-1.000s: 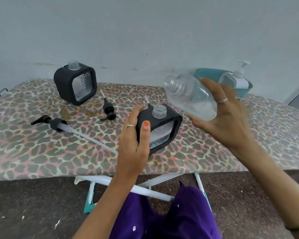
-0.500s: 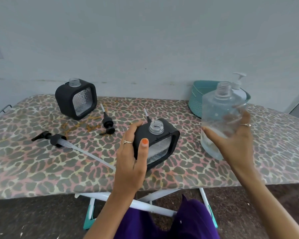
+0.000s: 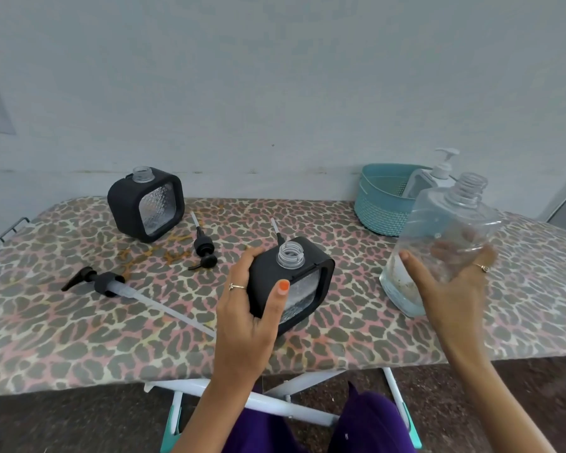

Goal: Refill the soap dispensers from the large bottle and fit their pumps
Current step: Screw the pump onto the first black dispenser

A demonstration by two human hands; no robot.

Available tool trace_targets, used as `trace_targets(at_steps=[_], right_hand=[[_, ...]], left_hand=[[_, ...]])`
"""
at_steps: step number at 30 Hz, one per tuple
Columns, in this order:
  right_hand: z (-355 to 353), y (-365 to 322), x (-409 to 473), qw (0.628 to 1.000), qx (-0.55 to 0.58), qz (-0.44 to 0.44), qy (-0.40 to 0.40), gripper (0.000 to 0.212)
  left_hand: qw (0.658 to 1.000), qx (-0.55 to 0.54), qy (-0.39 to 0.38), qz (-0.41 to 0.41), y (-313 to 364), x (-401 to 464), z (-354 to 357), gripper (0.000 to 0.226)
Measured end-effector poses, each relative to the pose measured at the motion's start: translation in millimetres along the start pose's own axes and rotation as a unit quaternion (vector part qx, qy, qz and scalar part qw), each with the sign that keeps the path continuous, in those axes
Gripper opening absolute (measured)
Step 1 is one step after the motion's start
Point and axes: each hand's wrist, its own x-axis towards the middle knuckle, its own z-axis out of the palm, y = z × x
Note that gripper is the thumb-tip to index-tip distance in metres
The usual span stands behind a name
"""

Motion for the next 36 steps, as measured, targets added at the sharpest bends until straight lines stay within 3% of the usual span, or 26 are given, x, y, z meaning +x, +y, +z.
trace_targets(at_steps=[3,6,7,9,12,15,19,23,25,29,32,36], right_hand=[[3,-5,-16,0.996,-0.001,-0.05,0.07,0.087],[2,-19,-31,0.948,-0.017,-0.283,0.147,0.054],[4,-25,-34,0.932,-0.013,-0.341,0.12,0.044],[12,-40,-39,0.928,-0.009,-0.372,-0.001,0.032],[39,-43,-26,0.932,-0.039,-0.311,-0.181,0.019],[73,-30,6,0.93,-0.057,-0.23,-0.28,0.027],[104,-30,32,0.873,-0.08,-0.192,-0.441,0.035],[135,-21,44,0.805,-0.189,-0.268,-0.494,0.02],[149,-9,50,0.795,-0.232,-0.276,-0.487,0.019],[147,-23,51,0.819,-0.211,-0.249,-0.472,0.016],[136,-35,48,0.873,-0.154,-0.168,-0.43,0.014],[114,-53,47,0.951,-0.044,-0.067,-0.299,0.021]], left_hand=[[1.0,0.013,0.016,-0.002,1,-2,0,0.079],[0.999,0.016,0.028,-0.011,0,-3,0,0.082],[0.999,0.016,0.028,-0.016,0,-3,0,0.083],[0.999,0.016,0.028,-0.022,0,-3,1,0.085],[0.999,0.009,0.031,-0.025,1,-2,1,0.086],[0.999,0.014,0.036,-0.019,3,-2,1,0.082],[0.999,0.019,0.036,-0.02,2,-2,1,0.08],[0.999,0.018,0.033,-0.024,1,-2,1,0.075],[0.999,0.018,0.033,-0.026,0,-2,1,0.075],[0.999,0.015,0.029,-0.028,-1,-2,2,0.081],[0.999,0.012,0.029,-0.029,-3,-1,2,0.083],[0.999,0.009,0.03,-0.03,-1,0,2,0.076]])
